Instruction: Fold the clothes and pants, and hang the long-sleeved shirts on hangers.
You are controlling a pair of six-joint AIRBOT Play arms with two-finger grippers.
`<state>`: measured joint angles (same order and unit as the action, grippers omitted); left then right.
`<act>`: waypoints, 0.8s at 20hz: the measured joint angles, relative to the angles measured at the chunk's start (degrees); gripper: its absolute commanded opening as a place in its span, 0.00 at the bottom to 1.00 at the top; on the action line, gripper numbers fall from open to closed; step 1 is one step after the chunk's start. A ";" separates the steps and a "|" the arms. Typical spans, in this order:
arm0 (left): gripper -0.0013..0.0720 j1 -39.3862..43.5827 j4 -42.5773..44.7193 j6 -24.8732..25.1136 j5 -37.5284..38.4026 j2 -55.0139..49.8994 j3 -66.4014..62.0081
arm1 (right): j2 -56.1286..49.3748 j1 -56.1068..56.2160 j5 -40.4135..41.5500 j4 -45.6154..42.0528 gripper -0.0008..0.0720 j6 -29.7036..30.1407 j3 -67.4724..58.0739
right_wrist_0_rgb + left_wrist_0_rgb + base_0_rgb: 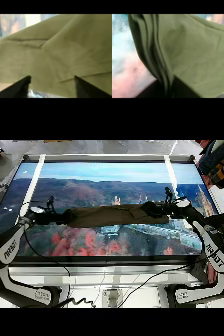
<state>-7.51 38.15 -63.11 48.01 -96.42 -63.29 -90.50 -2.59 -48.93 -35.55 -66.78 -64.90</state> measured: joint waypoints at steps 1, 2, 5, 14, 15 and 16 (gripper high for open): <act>0.05 0.57 -0.94 0.17 0.02 0.07 -1.22 | 0.00 0.92 -0.24 -0.26 0.51 0.07 -0.79; 0.04 0.90 -1.14 0.37 0.81 0.20 -2.82 | 0.02 2.12 -0.31 -0.42 0.48 0.13 -1.68; 0.05 0.83 1.14 0.52 6.64 2.71 -8.44 | -0.07 6.97 2.56 -1.86 0.03 0.31 -3.56; 0.05 -3.08 6.45 -1.86 24.55 21.66 -14.91 | -5.75 31.32 20.41 -1.55 0.03 -4.92 -7.67; 0.05 -3.52 6.47 -1.90 25.27 23.47 -15.04 | -7.08 34.10 21.29 -1.20 0.03 -6.45 -9.07; 0.05 -3.85 6.64 -2.01 25.64 24.83 -15.10 | -8.68 37.05 22.36 -0.96 0.03 -7.98 -10.93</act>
<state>-11.35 44.80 -65.12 73.65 -71.59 -78.39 -99.18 34.46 -26.57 -36.51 -74.76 -75.83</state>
